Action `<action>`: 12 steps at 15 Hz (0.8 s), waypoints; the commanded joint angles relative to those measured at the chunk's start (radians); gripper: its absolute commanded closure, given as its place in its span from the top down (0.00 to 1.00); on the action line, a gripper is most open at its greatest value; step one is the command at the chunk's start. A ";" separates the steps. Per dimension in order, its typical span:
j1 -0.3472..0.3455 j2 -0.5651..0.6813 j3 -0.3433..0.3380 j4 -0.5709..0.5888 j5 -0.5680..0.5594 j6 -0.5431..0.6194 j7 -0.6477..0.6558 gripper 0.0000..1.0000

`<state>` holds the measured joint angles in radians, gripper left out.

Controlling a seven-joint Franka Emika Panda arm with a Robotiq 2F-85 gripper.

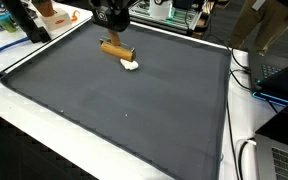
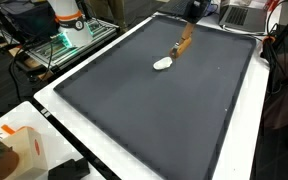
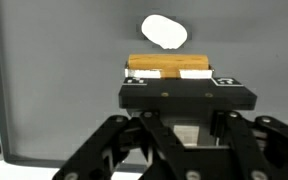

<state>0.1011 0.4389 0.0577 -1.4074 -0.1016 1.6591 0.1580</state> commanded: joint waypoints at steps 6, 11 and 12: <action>0.045 0.141 -0.021 0.208 -0.026 -0.181 0.026 0.23; 0.065 0.229 -0.025 0.328 -0.016 -0.224 0.050 0.23; 0.068 0.246 -0.027 0.353 -0.014 -0.227 0.058 0.23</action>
<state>0.1501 0.6218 0.0457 -1.1633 -0.1138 1.4869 0.1885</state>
